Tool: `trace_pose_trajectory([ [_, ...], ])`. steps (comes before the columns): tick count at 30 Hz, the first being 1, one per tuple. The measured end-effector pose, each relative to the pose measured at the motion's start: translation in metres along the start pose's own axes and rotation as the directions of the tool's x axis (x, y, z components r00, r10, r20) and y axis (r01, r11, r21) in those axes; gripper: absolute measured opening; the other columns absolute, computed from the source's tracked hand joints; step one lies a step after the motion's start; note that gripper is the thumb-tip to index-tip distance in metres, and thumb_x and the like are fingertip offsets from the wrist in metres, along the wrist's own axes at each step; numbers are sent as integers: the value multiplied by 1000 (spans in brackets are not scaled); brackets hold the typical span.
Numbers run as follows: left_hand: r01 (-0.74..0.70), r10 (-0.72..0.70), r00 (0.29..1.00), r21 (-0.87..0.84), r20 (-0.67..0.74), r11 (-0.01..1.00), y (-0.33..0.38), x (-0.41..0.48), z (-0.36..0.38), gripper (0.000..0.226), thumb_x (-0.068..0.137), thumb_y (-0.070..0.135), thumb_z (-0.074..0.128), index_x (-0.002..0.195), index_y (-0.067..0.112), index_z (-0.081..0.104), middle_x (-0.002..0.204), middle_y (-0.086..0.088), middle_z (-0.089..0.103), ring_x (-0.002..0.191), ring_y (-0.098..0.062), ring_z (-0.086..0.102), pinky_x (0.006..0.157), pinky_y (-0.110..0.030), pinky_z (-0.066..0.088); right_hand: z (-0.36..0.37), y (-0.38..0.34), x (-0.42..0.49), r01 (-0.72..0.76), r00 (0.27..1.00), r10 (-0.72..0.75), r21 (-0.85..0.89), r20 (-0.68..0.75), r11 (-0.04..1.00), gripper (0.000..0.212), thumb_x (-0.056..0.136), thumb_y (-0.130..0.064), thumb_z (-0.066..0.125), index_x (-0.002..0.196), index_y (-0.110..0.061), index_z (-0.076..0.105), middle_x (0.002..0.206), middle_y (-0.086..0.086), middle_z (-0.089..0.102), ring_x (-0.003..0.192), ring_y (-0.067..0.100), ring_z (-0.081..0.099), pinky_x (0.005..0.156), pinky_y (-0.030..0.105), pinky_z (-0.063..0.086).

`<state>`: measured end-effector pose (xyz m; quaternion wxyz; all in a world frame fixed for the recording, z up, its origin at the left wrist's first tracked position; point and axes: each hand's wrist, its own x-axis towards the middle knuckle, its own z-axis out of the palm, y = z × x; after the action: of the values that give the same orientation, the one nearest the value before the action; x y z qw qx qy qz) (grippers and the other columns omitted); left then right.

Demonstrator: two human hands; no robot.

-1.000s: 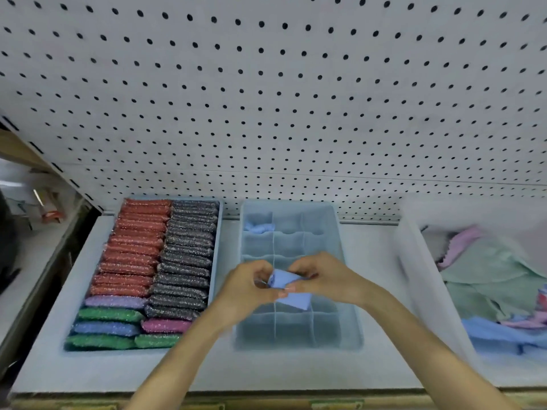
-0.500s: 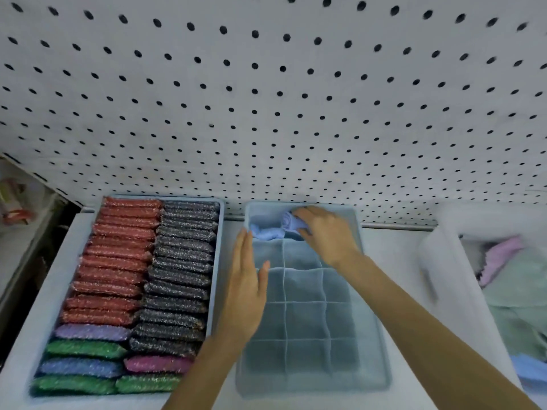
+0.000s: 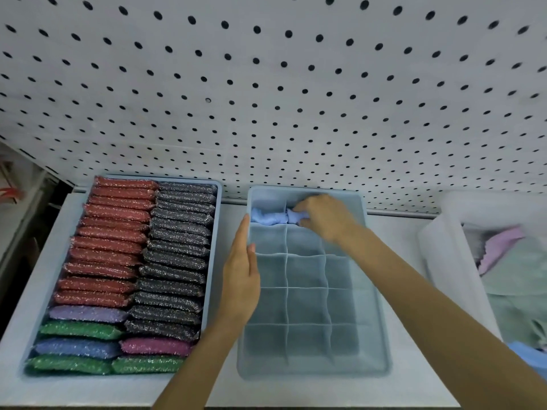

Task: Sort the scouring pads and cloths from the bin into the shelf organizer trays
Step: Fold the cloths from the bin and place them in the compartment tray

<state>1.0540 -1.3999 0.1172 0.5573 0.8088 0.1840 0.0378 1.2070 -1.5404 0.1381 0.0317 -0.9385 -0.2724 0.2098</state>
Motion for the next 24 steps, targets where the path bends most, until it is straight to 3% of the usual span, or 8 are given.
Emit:
trace_pose_trajectory([
  [2, 20, -20, 1000, 5, 1, 1000, 0, 0, 0, 50, 104, 10, 31, 152, 23, 23, 148, 20, 27, 129, 15, 24, 101, 5, 18, -9, 4, -2, -13, 989, -12, 167, 149, 986, 23, 91, -16, 50, 69, -17, 49, 72, 7, 51, 72, 26, 45, 59, 32, 29],
  [4, 28, -28, 1000, 4, 4, 1000, 2, 0, 0, 50, 104, 9, 31, 151, 25, 24, 150, 16, 30, 132, 7, 31, 104, 1, 22, -12, 5, -3, -16, 968, -23, 152, 252, 988, 17, 91, -11, 43, 88, -17, 59, 87, 6, 59, 79, 25, 49, 64, 33, 37],
  [8, 34, -34, 999, 16, 7, 999, -3, -2, 1, 51, 103, 10, 32, 151, 27, 26, 141, -20, 50, 120, -42, 50, 102, -40, 37, -15, 5, -8, -39, 940, -14, 148, 340, 988, 44, 86, -6, 45, 127, -21, 53, 117, 0, 60, 98, 23, 53, 80, 34, 45],
  [10, 38, -38, 999, 30, 4, 999, -3, -2, 1, 51, 103, 11, 32, 151, 29, 26, 134, -27, 52, 117, -49, 47, 99, -44, 39, -21, 7, -10, -41, 940, -35, 212, 340, 976, 52, 85, -5, 47, 134, -24, 49, 125, -5, 56, 109, 21, 51, 90, 33, 44],
  [13, 25, -25, 1000, 55, 3, 998, -5, -2, 0, 50, 104, 13, 32, 151, 29, 24, 143, -16, 50, 114, -31, 58, 93, -16, 43, -23, 8, -15, -64, 960, -34, 336, 278, 940, 50, 86, -3, 46, 133, -21, 51, 130, -5, 55, 117, 19, 50, 95, 31, 42],
  [17, 27, -27, 1000, 5, 2, 1000, 3, -3, -3, 49, 104, 13, 33, 151, 25, 27, 102, 26, 59, 59, 4, 48, 64, 0, 37, -16, 10, -19, -50, 964, -43, 337, 264, 940, 62, 81, 6, 47, 136, -22, 49, 132, -6, 54, 119, 18, 50, 97, 30, 42],
  [21, 44, -43, 999, -40, 29, 998, 7, -5, -8, 48, 105, 14, 34, 151, 22, 26, 132, 28, 43, 98, 27, 46, 81, 9, 26, -18, 19, -24, -114, 993, 77, 505, 93, 856, 55, 84, 8, 51, 135, -13, 52, 135, -1, 55, 127, 16, 49, 94, 9, 32],
  [24, 87, -86, 996, -33, 33, 996, 4, -7, -11, 47, 105, 19, 35, 151, 19, 28, 145, 17, 34, 130, 6, 33, 91, 10, 17, -18, 8, -32, -78, 990, 134, 666, -33, 742, 36, 87, 3, 57, 121, -8, 63, 109, -2, 63, 105, 13, 60, 93, 18, 44],
])
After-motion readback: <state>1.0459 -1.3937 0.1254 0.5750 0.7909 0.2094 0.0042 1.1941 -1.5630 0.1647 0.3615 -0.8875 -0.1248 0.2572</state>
